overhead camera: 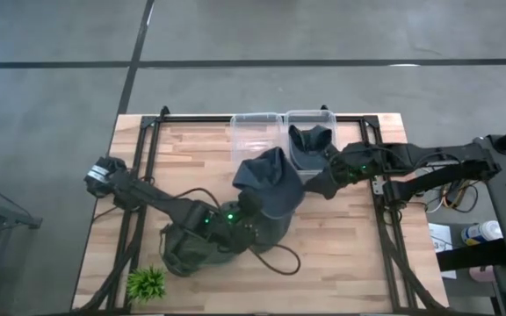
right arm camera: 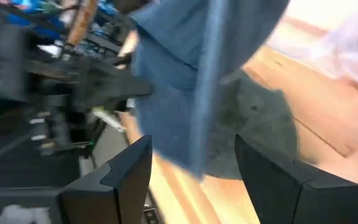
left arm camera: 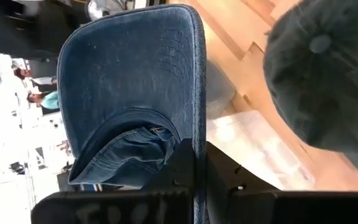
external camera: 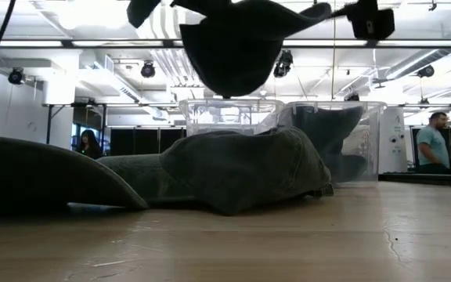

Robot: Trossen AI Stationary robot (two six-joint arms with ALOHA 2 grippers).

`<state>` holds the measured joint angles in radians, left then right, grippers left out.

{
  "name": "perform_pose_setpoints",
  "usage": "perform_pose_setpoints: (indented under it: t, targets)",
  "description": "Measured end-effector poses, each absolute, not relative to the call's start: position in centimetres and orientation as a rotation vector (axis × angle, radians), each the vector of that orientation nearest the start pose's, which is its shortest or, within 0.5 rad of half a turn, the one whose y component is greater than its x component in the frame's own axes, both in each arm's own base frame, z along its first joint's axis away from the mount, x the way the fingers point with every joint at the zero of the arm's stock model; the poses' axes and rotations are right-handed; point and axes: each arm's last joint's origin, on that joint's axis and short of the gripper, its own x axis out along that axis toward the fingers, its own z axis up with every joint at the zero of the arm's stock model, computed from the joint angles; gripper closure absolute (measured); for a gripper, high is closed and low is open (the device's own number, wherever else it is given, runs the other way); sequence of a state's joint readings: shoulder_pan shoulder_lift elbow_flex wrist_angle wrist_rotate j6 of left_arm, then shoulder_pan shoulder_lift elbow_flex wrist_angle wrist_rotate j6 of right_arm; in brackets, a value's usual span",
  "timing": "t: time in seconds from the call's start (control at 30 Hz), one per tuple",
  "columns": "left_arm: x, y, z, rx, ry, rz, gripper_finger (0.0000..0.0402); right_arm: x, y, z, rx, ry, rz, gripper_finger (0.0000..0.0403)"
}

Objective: Pick & Place hat
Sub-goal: Put the blue cap into the right transparent bin

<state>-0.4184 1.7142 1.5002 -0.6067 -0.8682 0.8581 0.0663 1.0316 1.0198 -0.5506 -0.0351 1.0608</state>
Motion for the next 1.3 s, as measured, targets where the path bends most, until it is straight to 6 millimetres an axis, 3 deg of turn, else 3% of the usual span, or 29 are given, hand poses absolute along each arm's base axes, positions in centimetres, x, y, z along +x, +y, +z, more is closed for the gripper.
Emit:
perform_pose_setpoints:
  t: [0.1, 0.3, 0.6, 0.77, 0.97, 1.1, 1.3]
  targets:
    - [35.2, -12.4, 31.1, 1.276, 0.802, 0.123, 0.0390, 21.4, 1.6, 32.6, 1.032, 0.593, -0.209, 0.0182]
    - [36.0, -10.8, 31.3, 1.221, 0.789, 0.145, 0.0390, 21.5, 1.6, 32.4, 1.031, 0.595, -0.203, 0.0217]
    - [36.9, -10.6, 31.9, 1.013, 0.651, 0.100, 0.0390, 21.2, 0.9, 32.8, 0.994, 0.562, -0.258, 0.0379]
    - [37.3, -10.1, 32.2, 0.966, 0.623, 0.150, 0.0390, 20.5, 0.3, 33.2, 0.974, 0.508, -0.354, 0.0389]
    - [37.6, -8.7, 32.5, 0.778, 0.603, 0.396, 0.0383, 18.5, -0.3, 34.4, 0.992, 0.340, -0.523, 0.0390]
    - [37.6, -7.0, 32.3, 0.662, 0.606, 0.572, 0.0342, 17.7, -0.7, 34.5, 0.960, 0.281, -0.631, 0.0390]
    - [38.3, -5.1, 33.6, 0.506, 0.473, 0.784, 0.0261, 17.0, -1.1, 34.2, 0.961, 0.204, -0.795, 0.0390]
